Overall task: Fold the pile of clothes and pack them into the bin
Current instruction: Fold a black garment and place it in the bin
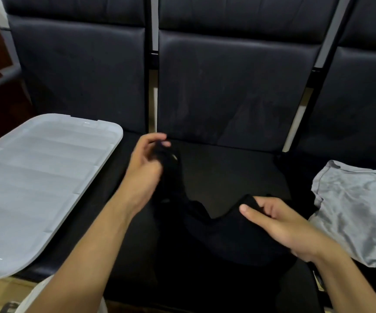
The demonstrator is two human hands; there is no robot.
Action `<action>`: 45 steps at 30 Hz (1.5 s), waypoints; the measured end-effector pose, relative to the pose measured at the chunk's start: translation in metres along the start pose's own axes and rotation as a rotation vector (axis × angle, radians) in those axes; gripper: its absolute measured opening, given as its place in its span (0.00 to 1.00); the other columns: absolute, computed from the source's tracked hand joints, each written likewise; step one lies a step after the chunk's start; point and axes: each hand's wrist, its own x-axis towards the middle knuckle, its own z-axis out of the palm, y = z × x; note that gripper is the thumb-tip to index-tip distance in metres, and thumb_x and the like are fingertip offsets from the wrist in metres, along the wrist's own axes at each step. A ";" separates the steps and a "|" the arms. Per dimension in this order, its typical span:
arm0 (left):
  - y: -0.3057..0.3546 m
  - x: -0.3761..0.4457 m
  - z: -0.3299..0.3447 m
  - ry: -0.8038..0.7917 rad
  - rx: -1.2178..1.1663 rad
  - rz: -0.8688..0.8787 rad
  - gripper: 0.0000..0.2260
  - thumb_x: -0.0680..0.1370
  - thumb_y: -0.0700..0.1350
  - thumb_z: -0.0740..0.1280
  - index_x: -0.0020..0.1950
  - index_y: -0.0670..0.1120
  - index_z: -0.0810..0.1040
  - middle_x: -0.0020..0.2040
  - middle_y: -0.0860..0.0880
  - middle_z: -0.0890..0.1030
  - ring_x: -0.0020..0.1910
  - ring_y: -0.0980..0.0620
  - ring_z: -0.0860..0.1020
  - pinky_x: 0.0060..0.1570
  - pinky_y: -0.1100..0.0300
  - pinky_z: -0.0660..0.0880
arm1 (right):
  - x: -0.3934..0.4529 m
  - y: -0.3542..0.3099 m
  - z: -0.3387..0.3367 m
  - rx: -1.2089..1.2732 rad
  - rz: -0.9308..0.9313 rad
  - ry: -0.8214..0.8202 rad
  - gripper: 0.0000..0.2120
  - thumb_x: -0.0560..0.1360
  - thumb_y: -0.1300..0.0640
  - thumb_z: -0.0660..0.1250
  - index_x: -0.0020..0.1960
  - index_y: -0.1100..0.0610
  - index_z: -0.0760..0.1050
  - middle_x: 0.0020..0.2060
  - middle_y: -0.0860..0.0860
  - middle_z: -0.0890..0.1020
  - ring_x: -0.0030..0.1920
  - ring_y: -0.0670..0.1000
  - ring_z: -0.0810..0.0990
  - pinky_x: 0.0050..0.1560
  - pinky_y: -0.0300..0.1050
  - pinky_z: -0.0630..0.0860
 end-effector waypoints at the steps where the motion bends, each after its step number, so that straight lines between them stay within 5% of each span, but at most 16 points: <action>1: -0.004 -0.003 0.003 -0.133 0.103 0.034 0.28 0.75 0.24 0.61 0.64 0.55 0.72 0.62 0.52 0.74 0.55 0.55 0.79 0.51 0.64 0.78 | -0.001 -0.005 0.007 0.060 -0.004 -0.051 0.13 0.79 0.52 0.63 0.40 0.55 0.81 0.37 0.54 0.84 0.39 0.49 0.83 0.42 0.39 0.79; 4: -0.016 -0.012 0.014 -0.378 0.501 0.073 0.35 0.76 0.28 0.63 0.69 0.66 0.63 0.71 0.60 0.60 0.66 0.55 0.72 0.60 0.61 0.76 | 0.004 -0.017 0.023 0.372 -0.010 -0.013 0.13 0.79 0.53 0.62 0.46 0.62 0.80 0.40 0.58 0.84 0.39 0.52 0.84 0.39 0.40 0.81; 8: -0.013 -0.024 0.034 -0.223 0.606 0.277 0.07 0.76 0.44 0.71 0.52 0.52 0.77 0.53 0.55 0.74 0.50 0.56 0.76 0.49 0.63 0.74 | 0.013 -0.027 0.038 0.742 -0.071 0.089 0.13 0.79 0.58 0.64 0.56 0.68 0.75 0.49 0.65 0.82 0.48 0.58 0.85 0.45 0.47 0.83; 12: -0.006 -0.037 0.047 -0.318 0.610 0.343 0.15 0.70 0.50 0.77 0.50 0.51 0.74 0.46 0.54 0.72 0.43 0.55 0.72 0.43 0.67 0.70 | 0.019 -0.035 0.050 0.818 -0.141 0.124 0.12 0.82 0.59 0.60 0.50 0.66 0.78 0.46 0.61 0.84 0.49 0.55 0.86 0.50 0.45 0.82; 16: -0.020 -0.040 0.049 -0.212 0.742 0.388 0.10 0.74 0.42 0.72 0.52 0.50 0.75 0.46 0.56 0.76 0.45 0.55 0.77 0.44 0.58 0.76 | 0.022 -0.033 0.052 0.631 -0.160 0.123 0.17 0.82 0.55 0.60 0.60 0.67 0.78 0.57 0.62 0.82 0.61 0.57 0.81 0.64 0.53 0.76; 21: -0.017 -0.036 0.048 -0.104 0.473 0.225 0.13 0.79 0.32 0.63 0.53 0.47 0.82 0.46 0.53 0.83 0.48 0.57 0.82 0.51 0.58 0.78 | 0.022 -0.028 0.051 0.225 -0.217 0.300 0.08 0.74 0.55 0.72 0.53 0.53 0.81 0.50 0.48 0.85 0.56 0.48 0.83 0.55 0.42 0.78; 24: -0.014 -0.036 0.052 -0.221 0.462 0.217 0.13 0.79 0.32 0.60 0.53 0.46 0.81 0.47 0.53 0.83 0.50 0.56 0.81 0.54 0.58 0.77 | 0.024 -0.021 0.044 -0.182 -0.421 0.420 0.28 0.68 0.61 0.78 0.61 0.42 0.72 0.59 0.39 0.76 0.63 0.43 0.75 0.58 0.40 0.76; 26: -0.013 -0.040 0.055 -0.358 0.477 0.225 0.13 0.80 0.33 0.60 0.57 0.45 0.81 0.50 0.53 0.83 0.54 0.55 0.81 0.57 0.57 0.76 | 0.024 -0.019 0.041 -0.327 -0.495 0.358 0.29 0.70 0.63 0.76 0.66 0.42 0.74 0.62 0.39 0.75 0.66 0.43 0.73 0.63 0.39 0.74; 31: -0.005 -0.043 0.049 -0.357 0.445 0.187 0.07 0.81 0.39 0.64 0.53 0.46 0.81 0.46 0.50 0.83 0.48 0.52 0.82 0.51 0.52 0.79 | 0.015 -0.028 0.038 -0.162 -0.396 0.334 0.14 0.77 0.61 0.69 0.59 0.46 0.82 0.52 0.40 0.85 0.56 0.39 0.82 0.58 0.38 0.78; 35: 0.004 -0.050 0.040 -0.299 0.543 0.221 0.06 0.78 0.39 0.68 0.49 0.51 0.77 0.40 0.52 0.81 0.41 0.54 0.81 0.43 0.56 0.79 | 0.009 -0.036 0.044 -0.198 -0.423 0.374 0.13 0.80 0.61 0.65 0.53 0.45 0.83 0.47 0.40 0.85 0.51 0.40 0.83 0.53 0.37 0.79; 40: 0.029 -0.057 0.018 0.041 0.819 0.382 0.14 0.70 0.32 0.70 0.42 0.51 0.74 0.36 0.57 0.71 0.36 0.61 0.72 0.36 0.70 0.68 | 0.004 -0.070 0.031 -0.288 -0.649 0.717 0.14 0.78 0.63 0.67 0.47 0.44 0.80 0.41 0.37 0.84 0.44 0.35 0.81 0.47 0.27 0.73; 45: 0.073 -0.050 -0.002 0.182 0.836 0.334 0.13 0.69 0.34 0.69 0.38 0.52 0.73 0.34 0.54 0.73 0.33 0.57 0.73 0.31 0.68 0.67 | -0.002 -0.124 0.005 -0.385 -0.722 0.771 0.07 0.79 0.62 0.66 0.49 0.54 0.82 0.41 0.43 0.83 0.42 0.36 0.80 0.46 0.31 0.75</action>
